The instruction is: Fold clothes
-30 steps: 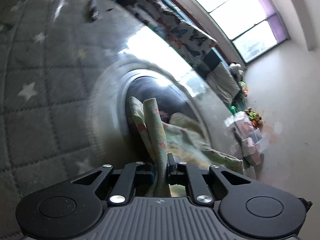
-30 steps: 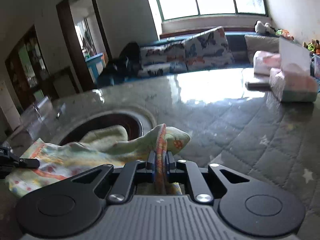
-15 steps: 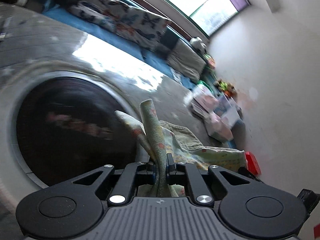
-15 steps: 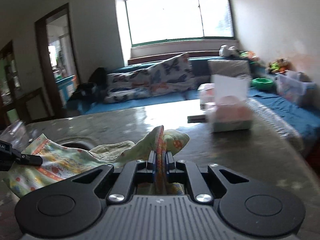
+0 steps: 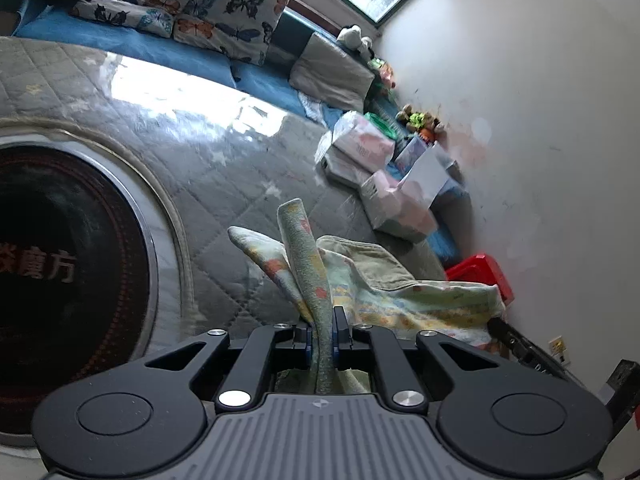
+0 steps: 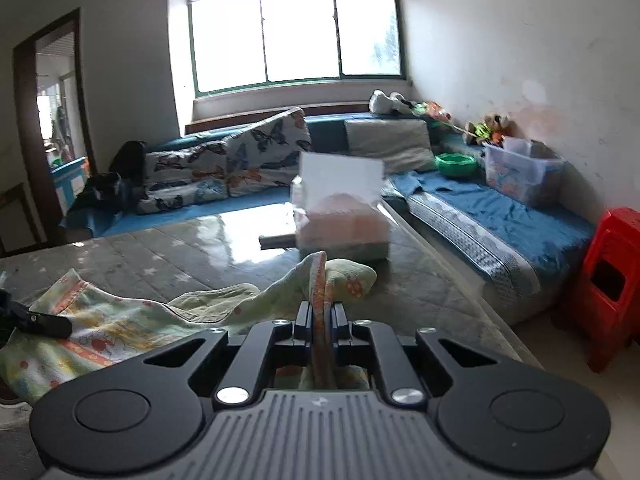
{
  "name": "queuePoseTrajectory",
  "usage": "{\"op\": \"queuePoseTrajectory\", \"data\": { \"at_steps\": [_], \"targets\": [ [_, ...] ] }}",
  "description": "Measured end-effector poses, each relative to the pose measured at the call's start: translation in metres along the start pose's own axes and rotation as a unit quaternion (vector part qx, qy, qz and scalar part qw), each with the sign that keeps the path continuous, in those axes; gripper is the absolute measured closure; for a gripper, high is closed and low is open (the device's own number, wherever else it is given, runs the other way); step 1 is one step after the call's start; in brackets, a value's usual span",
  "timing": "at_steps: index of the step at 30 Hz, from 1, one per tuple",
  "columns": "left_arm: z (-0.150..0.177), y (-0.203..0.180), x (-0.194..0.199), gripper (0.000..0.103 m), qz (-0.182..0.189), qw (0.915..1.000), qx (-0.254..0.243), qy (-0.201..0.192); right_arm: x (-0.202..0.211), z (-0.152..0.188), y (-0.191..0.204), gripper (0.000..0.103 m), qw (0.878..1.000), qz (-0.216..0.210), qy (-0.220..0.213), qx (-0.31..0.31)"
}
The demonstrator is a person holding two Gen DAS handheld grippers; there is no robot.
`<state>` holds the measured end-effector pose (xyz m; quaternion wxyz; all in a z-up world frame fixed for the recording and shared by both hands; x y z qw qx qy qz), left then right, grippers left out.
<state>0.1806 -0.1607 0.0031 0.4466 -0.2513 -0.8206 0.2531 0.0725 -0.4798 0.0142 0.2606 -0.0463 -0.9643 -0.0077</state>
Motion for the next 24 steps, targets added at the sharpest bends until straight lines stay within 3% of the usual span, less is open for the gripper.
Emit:
{"op": "queuePoseTrajectory", "data": {
  "at_steps": [3,8,11,17,19,21,24],
  "targets": [
    [0.005,0.006,-0.014,0.092,-0.016,0.9997,-0.001,0.018,-0.012,0.014,-0.007,0.095,1.0,0.017,0.023,-0.004],
    [0.007,0.022,-0.016,0.075,-0.059,0.9981,-0.006,0.017,-0.03,0.033,-0.02,0.091,0.996,0.051,0.067,-0.02],
    [0.0,0.024,-0.008,0.064,-0.078,0.9969,-0.011,-0.005,-0.03,0.031,-0.025,0.089,0.995,0.066,0.064,-0.026],
    [-0.006,0.004,-0.004,0.065,-0.059,0.9977,-0.027,-0.02,-0.037,0.026,-0.011,0.077,0.997,-0.004,0.066,-0.029],
    [-0.004,-0.007,-0.013,0.066,-0.047,0.9982,-0.036,-0.012,-0.046,0.025,0.001,0.076,0.997,-0.026,0.075,-0.025],
    [-0.002,-0.018,-0.024,0.066,-0.036,0.9984,-0.044,-0.001,-0.056,0.023,0.011,0.069,0.996,-0.038,0.08,-0.021],
    [0.001,-0.032,-0.04,0.069,-0.019,0.9983,-0.054,0.013,-0.068,0.021,0.021,0.069,0.995,-0.047,0.082,-0.019]
  ]
}}
Point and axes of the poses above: each gripper's, at about its wrist camera, not at the fingertips, and x roughly against the way its jaws point, y to its left, z to its underside, the point moved 2 cm from there along -x, roughly the way its jaws point, and after that the axes turned 6 degrees about x, right-handed, at the moved point
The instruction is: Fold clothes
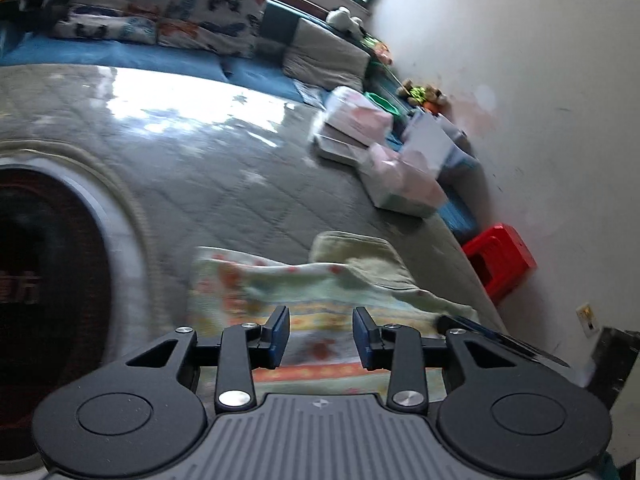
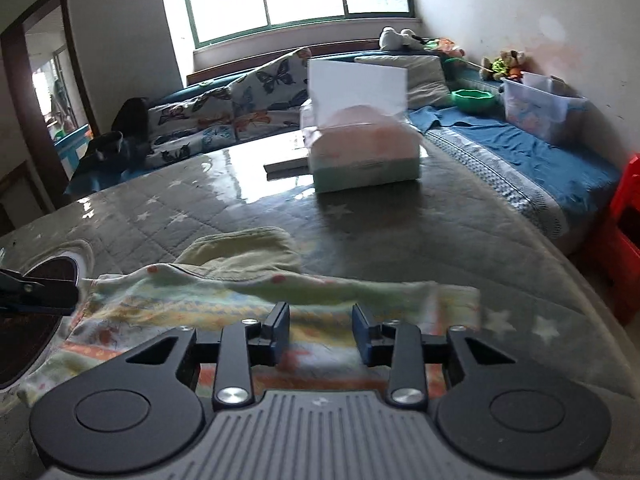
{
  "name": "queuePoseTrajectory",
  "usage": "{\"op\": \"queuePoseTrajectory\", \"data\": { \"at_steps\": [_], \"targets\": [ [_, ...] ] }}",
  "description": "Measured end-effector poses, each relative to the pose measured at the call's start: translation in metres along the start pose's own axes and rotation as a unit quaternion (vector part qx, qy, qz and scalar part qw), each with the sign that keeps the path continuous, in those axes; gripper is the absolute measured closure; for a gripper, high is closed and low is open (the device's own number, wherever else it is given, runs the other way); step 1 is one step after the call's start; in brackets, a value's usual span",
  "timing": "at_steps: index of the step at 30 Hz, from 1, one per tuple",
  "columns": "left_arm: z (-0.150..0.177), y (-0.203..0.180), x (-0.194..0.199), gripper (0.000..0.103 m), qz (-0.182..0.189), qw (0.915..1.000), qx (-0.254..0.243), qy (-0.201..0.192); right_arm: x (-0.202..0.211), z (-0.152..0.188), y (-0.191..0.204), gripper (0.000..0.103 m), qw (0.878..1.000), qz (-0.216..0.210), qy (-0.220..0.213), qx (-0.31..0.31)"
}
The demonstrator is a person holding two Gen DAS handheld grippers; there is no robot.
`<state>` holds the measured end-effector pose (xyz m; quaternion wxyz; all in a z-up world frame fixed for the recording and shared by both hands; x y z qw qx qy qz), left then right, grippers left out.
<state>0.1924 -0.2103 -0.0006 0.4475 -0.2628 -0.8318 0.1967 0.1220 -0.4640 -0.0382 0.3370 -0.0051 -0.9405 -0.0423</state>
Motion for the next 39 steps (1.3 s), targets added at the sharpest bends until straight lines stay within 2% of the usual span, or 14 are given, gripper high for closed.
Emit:
{"op": "queuePoseTrajectory", "data": {
  "at_steps": [5,11,13,16,17,20,29,34,39],
  "targets": [
    [-0.007,-0.013,-0.029,0.073,0.027,0.9995,0.006,0.015,-0.017,-0.006,0.009,0.068,1.0,-0.003,0.007,0.003],
    [-0.009,-0.009,-0.059,0.073,0.016,0.999,0.024,0.035,-0.02,-0.009,0.009,0.066,1.0,0.0,0.006,0.006],
    [-0.009,-0.005,-0.061,0.073,0.023,0.9985,0.035,0.036,-0.016,-0.008,0.011,0.065,1.0,-0.002,0.007,0.01],
    [-0.008,-0.006,-0.054,0.073,0.029,0.9985,0.032,0.033,-0.004,-0.005,0.016,0.059,1.0,-0.01,0.005,0.02],
    [-0.006,-0.006,-0.051,0.073,0.029,0.9987,0.028,0.032,0.001,-0.003,0.018,0.054,1.0,-0.016,0.006,0.026],
    [0.002,-0.009,-0.038,0.073,0.033,0.9989,0.011,0.031,0.015,0.009,0.026,0.052,0.999,-0.026,0.009,0.043],
    [0.046,-0.012,0.011,0.067,0.028,0.9988,-0.036,0.018,0.063,0.047,0.043,0.038,0.998,-0.026,-0.003,0.063],
    [0.074,-0.011,0.029,0.066,0.016,0.9979,-0.062,0.011,0.076,0.064,0.049,0.035,0.997,-0.014,-0.006,0.073],
    [0.088,-0.009,0.034,0.066,0.004,0.997,-0.077,0.001,0.084,0.062,0.055,0.035,0.998,-0.016,-0.022,0.063]
  ]
}}
Point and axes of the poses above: each gripper's, at about its wrist camera, not at the fingertips, and x roughly against the way its jaws point, y to its left, z to its underside, the point moved 2 cm from there along -x, roughly the way its jaws point, and after that the axes turned 6 degrees about x, right-handed, at the moved point
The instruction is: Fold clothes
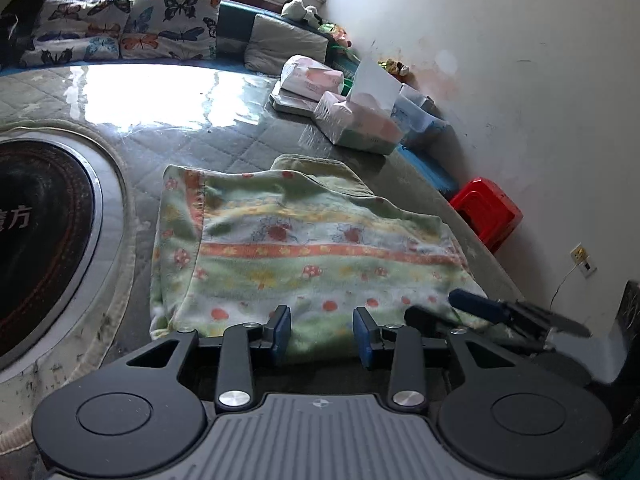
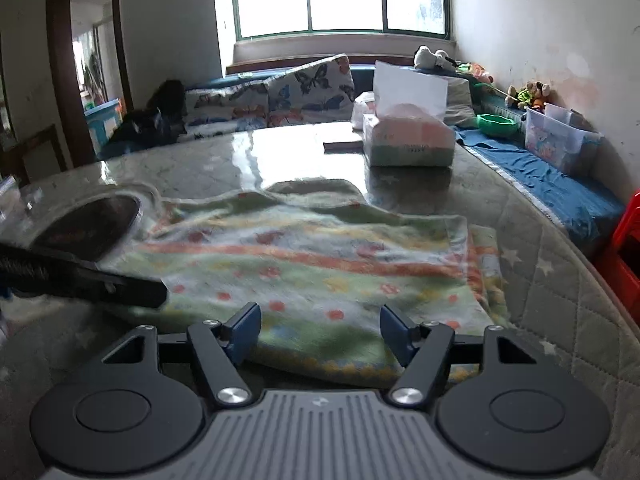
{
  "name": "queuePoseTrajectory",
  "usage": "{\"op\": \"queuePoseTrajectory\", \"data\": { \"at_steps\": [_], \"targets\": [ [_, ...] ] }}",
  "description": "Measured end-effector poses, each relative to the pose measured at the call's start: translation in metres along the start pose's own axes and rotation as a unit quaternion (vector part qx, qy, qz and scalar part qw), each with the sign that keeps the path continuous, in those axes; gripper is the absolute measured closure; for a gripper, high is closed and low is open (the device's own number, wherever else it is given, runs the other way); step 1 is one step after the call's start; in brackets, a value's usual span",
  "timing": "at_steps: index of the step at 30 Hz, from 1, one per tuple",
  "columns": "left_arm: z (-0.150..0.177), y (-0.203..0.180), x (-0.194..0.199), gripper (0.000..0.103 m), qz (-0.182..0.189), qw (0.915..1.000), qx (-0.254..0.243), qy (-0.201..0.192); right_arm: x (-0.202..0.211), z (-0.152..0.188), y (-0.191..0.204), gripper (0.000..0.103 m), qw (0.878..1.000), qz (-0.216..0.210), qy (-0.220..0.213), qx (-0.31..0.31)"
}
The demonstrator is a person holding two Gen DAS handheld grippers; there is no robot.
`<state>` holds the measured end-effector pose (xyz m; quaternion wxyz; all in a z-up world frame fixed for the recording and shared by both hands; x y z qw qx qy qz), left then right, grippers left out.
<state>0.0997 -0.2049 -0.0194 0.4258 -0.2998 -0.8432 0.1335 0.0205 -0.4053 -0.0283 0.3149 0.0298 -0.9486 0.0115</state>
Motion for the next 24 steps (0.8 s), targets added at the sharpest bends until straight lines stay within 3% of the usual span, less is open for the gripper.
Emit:
{"op": "queuePoseTrajectory", "data": {
  "at_steps": [12,14,18,20,24],
  "targets": [
    [0.006,0.016,0.019,0.062,-0.01,0.9997,0.019,-0.01,-0.001,0.007,0.021,0.029,1.0,0.006,-0.001,0.024],
    [0.008,0.013,0.023,0.053,-0.009,0.9998,0.014,-0.009,0.001,0.009,0.021,0.022,1.0,0.01,0.001,0.024],
    [0.017,0.008,0.028,0.041,-0.024,0.9997,-0.002,-0.006,0.003,0.015,0.02,0.02,1.0,0.014,0.003,0.013],
    [0.022,0.007,0.029,0.029,-0.035,0.9993,-0.007,-0.004,0.006,0.016,0.021,0.019,1.0,0.015,0.001,0.008],
    [0.029,0.009,0.032,0.019,-0.05,0.9987,-0.006,-0.001,0.013,0.017,0.021,0.008,1.0,0.019,-0.003,-0.001]
  ]
}}
Point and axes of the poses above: each gripper's, at about its wrist camera, not at the fingertips, and x roughly against the way its jaws point, y to its left, z to its underside, the point moved 2 cm from there along -x, roughly the way its jaws point, and after that the axes turned 6 degrees about x, right-handed, at the moved point
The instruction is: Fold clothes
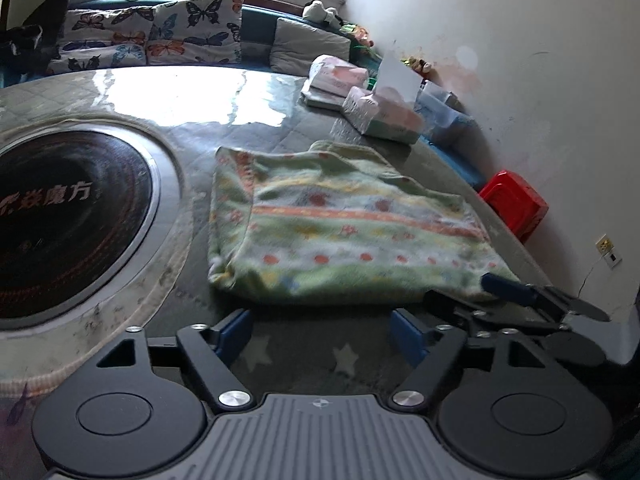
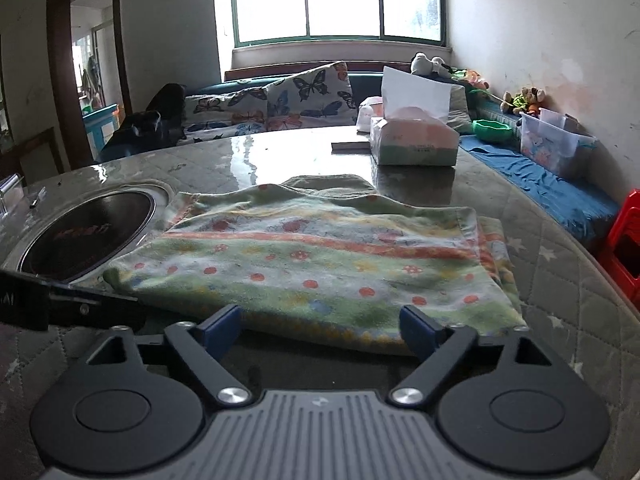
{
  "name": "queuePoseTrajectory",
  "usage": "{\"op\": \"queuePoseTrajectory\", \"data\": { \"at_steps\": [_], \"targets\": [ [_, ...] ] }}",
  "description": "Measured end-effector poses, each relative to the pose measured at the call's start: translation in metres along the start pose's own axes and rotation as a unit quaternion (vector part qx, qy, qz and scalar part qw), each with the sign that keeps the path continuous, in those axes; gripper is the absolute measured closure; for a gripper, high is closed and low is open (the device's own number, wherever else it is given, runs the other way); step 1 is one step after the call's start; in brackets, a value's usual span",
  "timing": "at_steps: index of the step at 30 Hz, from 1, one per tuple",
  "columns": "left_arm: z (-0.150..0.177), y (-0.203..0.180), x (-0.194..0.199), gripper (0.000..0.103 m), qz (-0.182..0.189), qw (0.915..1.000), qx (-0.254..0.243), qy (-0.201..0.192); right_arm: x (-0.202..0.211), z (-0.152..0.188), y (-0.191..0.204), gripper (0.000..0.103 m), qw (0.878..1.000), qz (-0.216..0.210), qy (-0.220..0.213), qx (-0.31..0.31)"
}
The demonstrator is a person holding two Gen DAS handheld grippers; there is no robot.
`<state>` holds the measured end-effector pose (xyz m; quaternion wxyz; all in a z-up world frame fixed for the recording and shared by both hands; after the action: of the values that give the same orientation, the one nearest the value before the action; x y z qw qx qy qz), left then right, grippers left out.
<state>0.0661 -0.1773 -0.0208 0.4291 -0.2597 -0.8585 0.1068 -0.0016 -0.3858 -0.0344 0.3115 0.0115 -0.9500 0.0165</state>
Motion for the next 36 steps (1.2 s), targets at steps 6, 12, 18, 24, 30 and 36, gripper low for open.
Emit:
{"op": "queuePoseTrajectory", "data": {
  "at_steps": [6,12,18,24,30,36],
  "targets": [
    [0.008,0.002,0.011,0.005,-0.018,0.9998,-0.01,-0.008,0.006,0.005,0.002,0.0,1.0,0.01,0.006,-0.011],
    [0.019,0.002,0.019,0.0,-0.028,0.9993,-0.021,-0.008,0.013,0.014,0.006,0.0,0.999,0.014,0.014,-0.025],
    [0.031,0.008,0.025,0.0,-0.041,0.999,-0.019,-0.002,0.019,0.019,0.011,0.0,0.999,0.027,0.022,-0.033],
    [0.039,0.005,0.028,0.0,-0.056,0.998,-0.028,-0.009,0.024,0.024,0.016,0.0,0.998,0.031,0.026,-0.041],
    [0.044,0.003,0.037,0.0,-0.056,0.9978,-0.03,-0.021,0.026,0.026,0.022,0.0,0.998,0.041,0.028,-0.03],
    [0.048,0.0,0.042,0.0,-0.055,0.9976,-0.033,-0.027,0.031,0.029,0.022,0.0,0.998,0.042,0.025,-0.034]
  ]
}}
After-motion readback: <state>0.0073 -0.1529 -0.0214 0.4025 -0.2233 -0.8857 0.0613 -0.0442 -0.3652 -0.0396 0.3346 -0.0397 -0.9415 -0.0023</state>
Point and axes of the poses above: each gripper's, at about its wrist camera, not at the fingertips, and x roughly against the way its jaws point, y to its left, z to its underside, the point moved 2 cm from there along -x, roughly the way its jaws point, and after that the axes turned 6 degrees about x, right-handed, at the moved point
